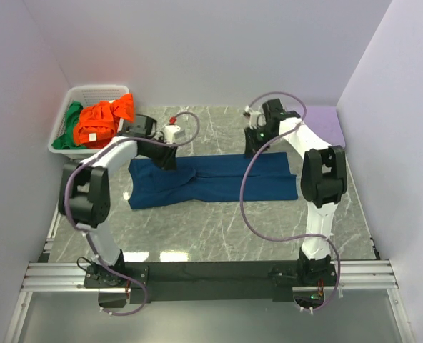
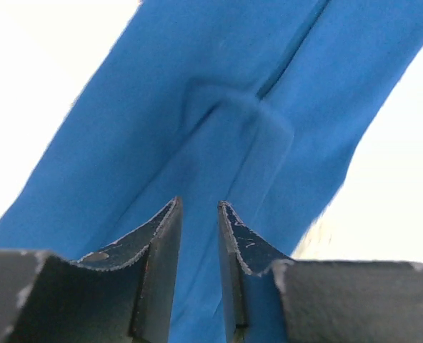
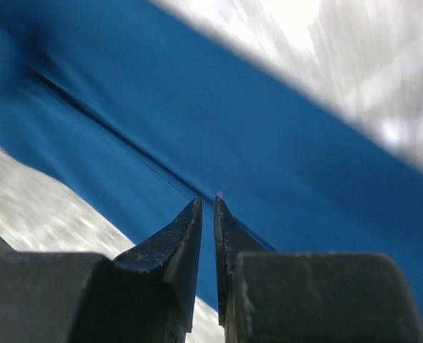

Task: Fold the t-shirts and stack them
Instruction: Fold the tshirt

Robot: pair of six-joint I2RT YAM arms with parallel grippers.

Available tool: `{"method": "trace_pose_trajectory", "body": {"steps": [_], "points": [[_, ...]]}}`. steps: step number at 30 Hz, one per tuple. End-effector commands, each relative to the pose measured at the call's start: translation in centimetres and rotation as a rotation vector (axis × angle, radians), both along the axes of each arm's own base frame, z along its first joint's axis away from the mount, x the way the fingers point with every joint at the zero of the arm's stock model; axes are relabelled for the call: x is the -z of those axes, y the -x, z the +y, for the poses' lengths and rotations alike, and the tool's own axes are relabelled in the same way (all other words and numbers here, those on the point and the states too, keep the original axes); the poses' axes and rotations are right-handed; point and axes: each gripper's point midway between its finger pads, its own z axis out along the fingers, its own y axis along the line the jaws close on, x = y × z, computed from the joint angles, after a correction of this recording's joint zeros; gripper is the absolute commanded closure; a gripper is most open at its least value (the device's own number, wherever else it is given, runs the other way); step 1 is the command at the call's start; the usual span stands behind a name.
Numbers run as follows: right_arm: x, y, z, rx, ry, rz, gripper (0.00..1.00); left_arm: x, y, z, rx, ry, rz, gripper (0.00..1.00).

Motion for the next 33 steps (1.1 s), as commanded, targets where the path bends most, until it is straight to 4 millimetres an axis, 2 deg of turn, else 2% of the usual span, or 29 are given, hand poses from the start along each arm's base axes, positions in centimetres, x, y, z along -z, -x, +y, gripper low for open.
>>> {"method": "trace_pose_trajectory", "body": {"steps": [1,2,5,9,10,14,15,16,17,18,19,20,23,25,28,29,31,32,33], "points": [[2.3,3.7,-4.0,-0.021,0.122,0.099,0.81,2.4,-0.8,-2.0,-0.075,0.014,0.085,0.68],[3.4,4.6,-5.0,-0.013,0.146,0.132,0.81,3.2,-0.7,-1.7,-0.096,-0.008,0.099,0.68],[5.4,5.4,-6.2,-0.001,0.193,0.167,0.82,5.1,-0.3,-0.9,-0.146,-0.054,0.148,0.67],[8.1,5.9,-6.6,0.015,0.217,0.238,0.82,7.1,0.4,0.7,-0.21,-0.137,0.192,0.68],[8.0,5.9,-6.6,0.015,0.215,0.246,0.82,7.4,0.6,1.0,-0.212,-0.154,0.197,0.67],[8.2,8.1,-7.1,0.015,0.248,0.295,0.83,8.6,2.7,2.6,-0.2,-0.233,0.223,0.69],[8.6,9.6,-7.3,0.008,0.251,0.334,0.83,8.4,2.7,3.0,-0.189,-0.244,0.202,0.69],[8.2,10.7,-7.2,-0.002,0.241,0.353,0.83,7.8,2.6,3.3,-0.191,-0.255,0.175,0.68],[8.7,12.9,-7.1,-0.021,0.235,0.403,0.83,7.5,2.5,3.5,-0.186,-0.258,0.161,0.68],[8.0,14.0,-6.9,-0.034,0.222,0.405,0.84,6.9,2.1,3.5,-0.173,-0.251,0.141,0.68],[7.7,15.2,-6.2,-0.059,0.191,0.416,0.84,5.7,2.1,3.3,-0.165,-0.23,0.13,0.66],[7.9,17.3,-5.6,-0.098,0.188,0.448,0.84,4.3,1.5,2.8,-0.16,-0.195,0.107,0.66],[5.4,19.1,-4.0,-0.152,0.093,0.419,0.83,0.5,0.8,2.7,-0.192,-0.149,0.032,0.63],[3.4,18.4,-4.1,-0.135,0.081,0.346,0.82,-1.7,1.3,2.8,-0.222,-0.124,0.004,0.62],[1.2,16.4,-5.2,-0.098,0.134,0.209,0.79,-2.3,3.2,4.3,-0.275,-0.097,0.04,0.55],[0.9,16.1,-5.6,-0.093,0.161,0.183,0.77,-2.2,3.2,6.0,-0.316,-0.098,0.055,0.54],[0.5,16.1,-6.2,-0.09,0.187,0.161,0.76,-1.5,3.9,7.7,-0.345,-0.093,0.113,0.53],[0.7,16.0,-6.5,-0.09,0.208,0.157,0.76,-0.8,4.4,9.6,-0.385,-0.105,0.159,0.53],[1.1,15.5,-7.1,-0.085,0.247,0.145,0.76,-0.4,4.7,9.9,-0.386,-0.102,0.184,0.53]]}}
